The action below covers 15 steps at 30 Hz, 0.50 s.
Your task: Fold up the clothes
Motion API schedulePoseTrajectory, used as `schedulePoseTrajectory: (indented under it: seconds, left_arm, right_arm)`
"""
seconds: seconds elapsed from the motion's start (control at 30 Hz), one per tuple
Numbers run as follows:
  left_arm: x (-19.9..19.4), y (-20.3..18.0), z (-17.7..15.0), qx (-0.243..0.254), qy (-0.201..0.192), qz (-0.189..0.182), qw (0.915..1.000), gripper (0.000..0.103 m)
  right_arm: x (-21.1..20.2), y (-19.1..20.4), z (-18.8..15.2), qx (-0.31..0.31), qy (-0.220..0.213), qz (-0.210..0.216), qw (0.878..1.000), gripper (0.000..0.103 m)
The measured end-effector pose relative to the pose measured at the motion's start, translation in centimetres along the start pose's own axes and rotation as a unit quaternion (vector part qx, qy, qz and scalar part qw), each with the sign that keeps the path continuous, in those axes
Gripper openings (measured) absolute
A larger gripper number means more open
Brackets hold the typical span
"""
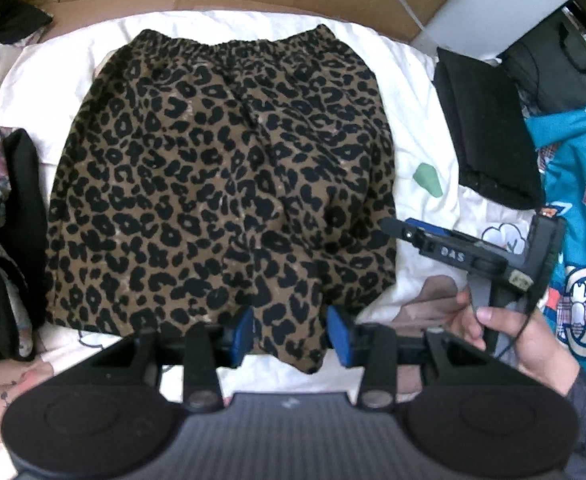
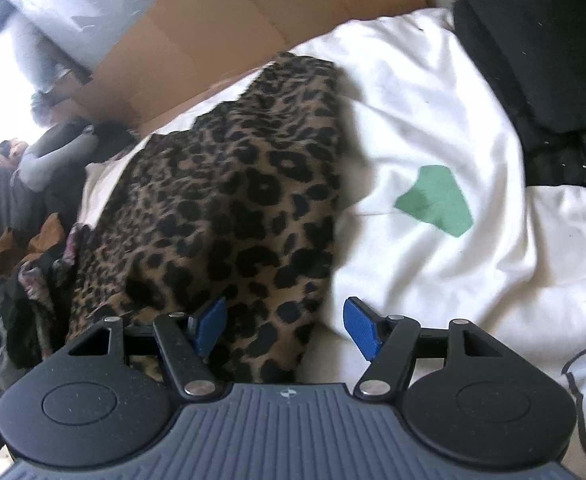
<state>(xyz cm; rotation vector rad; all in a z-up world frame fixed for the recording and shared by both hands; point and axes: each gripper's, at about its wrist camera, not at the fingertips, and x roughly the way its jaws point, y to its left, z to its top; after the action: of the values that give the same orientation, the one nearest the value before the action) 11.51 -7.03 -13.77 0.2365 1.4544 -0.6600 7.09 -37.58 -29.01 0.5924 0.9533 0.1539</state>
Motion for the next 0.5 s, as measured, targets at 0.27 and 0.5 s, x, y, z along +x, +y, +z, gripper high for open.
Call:
schedulePoseTrajectory:
  seconds: [0.27, 0.5]
  left_arm:
    - [-0.3, 0.2, 0.1, -0.003, 0.000, -0.001, 1.0000, 0.044]
    - [0.1, 0.2, -0.3, 0.007, -0.003, 0.008, 0.9999, 0.044]
  right_arm:
    - [2.7, -1.1, -0.2, 0.070, 0.024, 0.066, 0.995, 0.056]
    - [1.8, -1.6, -0.7, 0.089, 0.032, 0.068, 0.993, 0.000]
